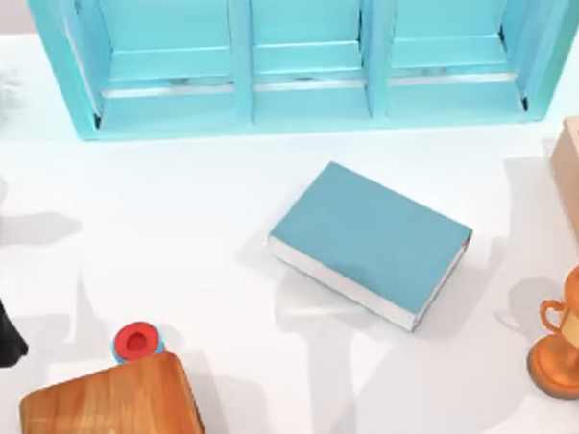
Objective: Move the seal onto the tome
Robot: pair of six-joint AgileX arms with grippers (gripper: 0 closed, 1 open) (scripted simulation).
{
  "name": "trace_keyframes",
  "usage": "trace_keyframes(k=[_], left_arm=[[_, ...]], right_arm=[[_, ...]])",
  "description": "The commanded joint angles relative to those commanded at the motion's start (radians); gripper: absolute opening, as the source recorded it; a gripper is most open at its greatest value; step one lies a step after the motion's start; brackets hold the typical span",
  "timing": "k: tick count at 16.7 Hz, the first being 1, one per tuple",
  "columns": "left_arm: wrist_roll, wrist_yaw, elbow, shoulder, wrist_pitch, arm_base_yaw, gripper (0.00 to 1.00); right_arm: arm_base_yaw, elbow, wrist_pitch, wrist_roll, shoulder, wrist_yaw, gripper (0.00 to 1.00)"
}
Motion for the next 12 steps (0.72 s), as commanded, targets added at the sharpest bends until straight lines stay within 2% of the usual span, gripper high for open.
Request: trace_keyframes(k=[3,6,12], left_arm=[[0.0,0.0,0.0,0.0,0.0,0.0,1.0],[0.0,0.0,0.0,0.0,0.0,0.0,1.0],[0.0,0.0,0.0,0.0,0.0,0.0,1.0]], right_arm=[[0.002,0.003,-0.003,0.003,-0.002,0.0,0.0],[0.059,0.072,-0.073,0.06,-0.01,0.001,0.0],[0.306,0.374,-0.438,0.304,-0.042,-0.003,0.0]])
